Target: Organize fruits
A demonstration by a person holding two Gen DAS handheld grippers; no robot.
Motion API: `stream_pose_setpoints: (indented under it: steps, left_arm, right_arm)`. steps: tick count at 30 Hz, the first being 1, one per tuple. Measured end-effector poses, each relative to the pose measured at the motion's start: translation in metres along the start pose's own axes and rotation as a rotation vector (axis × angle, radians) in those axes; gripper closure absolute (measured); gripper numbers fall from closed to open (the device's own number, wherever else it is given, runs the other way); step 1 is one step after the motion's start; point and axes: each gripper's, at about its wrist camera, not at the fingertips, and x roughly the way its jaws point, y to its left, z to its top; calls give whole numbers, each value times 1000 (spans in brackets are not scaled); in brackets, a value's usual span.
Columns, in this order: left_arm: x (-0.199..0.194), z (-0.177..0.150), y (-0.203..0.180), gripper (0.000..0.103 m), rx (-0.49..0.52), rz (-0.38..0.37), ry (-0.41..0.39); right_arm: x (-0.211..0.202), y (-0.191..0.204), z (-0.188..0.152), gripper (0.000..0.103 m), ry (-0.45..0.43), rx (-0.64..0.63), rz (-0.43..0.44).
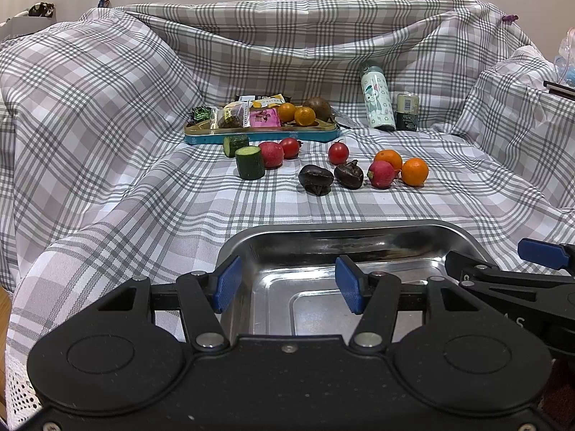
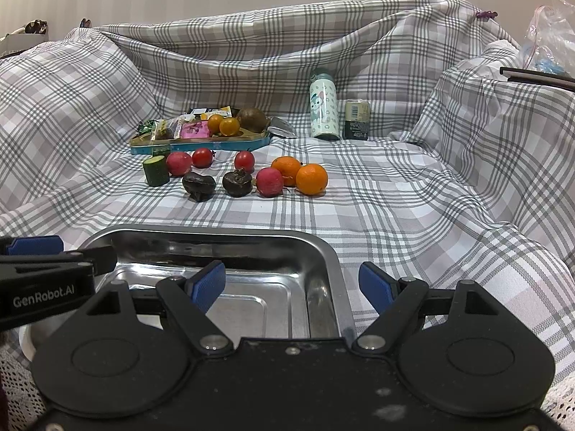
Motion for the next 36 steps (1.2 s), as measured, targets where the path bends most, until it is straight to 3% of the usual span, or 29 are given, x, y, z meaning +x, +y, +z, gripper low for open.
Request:
stream_pose_setpoints:
  steps: [36]
  left_arm:
    - [0,-2,-1,41,4,4,4]
  right_arm:
    - [3,1,1,18,25,-1,6]
